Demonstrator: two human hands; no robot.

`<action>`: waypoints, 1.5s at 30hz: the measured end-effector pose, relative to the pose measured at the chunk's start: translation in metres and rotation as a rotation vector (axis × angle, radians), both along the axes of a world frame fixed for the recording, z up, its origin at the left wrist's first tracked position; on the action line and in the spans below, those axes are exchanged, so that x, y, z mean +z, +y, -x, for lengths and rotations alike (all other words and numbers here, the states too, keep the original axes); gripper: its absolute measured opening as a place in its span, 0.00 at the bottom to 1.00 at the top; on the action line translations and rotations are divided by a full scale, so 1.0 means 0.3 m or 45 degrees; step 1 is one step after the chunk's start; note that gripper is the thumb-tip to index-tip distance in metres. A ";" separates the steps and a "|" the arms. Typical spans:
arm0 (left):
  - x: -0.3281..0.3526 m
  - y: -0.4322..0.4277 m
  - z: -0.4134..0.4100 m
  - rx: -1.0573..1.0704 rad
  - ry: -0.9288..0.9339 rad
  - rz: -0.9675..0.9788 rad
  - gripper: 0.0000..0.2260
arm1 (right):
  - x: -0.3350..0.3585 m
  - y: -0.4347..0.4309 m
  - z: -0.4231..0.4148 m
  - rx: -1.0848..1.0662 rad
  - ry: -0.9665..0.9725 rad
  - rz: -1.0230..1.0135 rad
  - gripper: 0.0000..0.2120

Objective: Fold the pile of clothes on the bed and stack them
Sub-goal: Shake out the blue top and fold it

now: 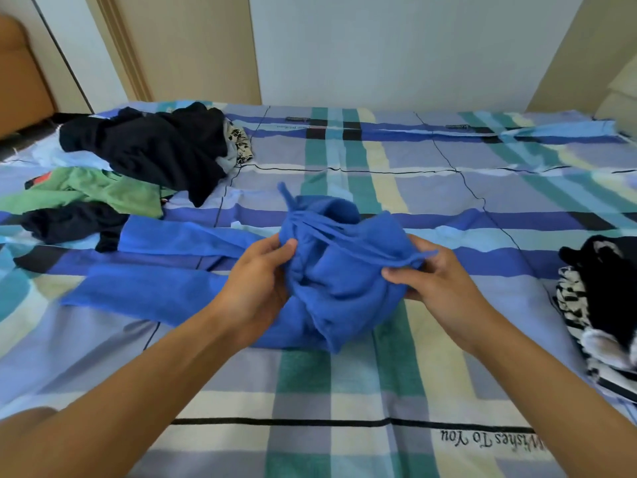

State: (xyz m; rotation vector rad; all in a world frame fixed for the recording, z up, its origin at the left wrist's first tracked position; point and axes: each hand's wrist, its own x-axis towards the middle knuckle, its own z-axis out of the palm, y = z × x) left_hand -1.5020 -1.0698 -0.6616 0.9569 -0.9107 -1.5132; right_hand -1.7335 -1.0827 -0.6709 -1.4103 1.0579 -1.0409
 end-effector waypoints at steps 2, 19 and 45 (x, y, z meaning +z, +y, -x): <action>0.022 -0.002 -0.018 0.009 0.217 -0.103 0.14 | -0.002 -0.010 0.023 -0.080 0.015 0.027 0.08; 0.044 0.101 0.040 -0.324 -0.137 -0.206 0.21 | 0.025 0.089 -0.037 0.184 0.525 0.456 0.41; 0.759 -0.229 -0.106 0.183 -1.556 0.783 0.13 | 0.844 -0.259 0.151 -0.669 0.211 0.733 0.11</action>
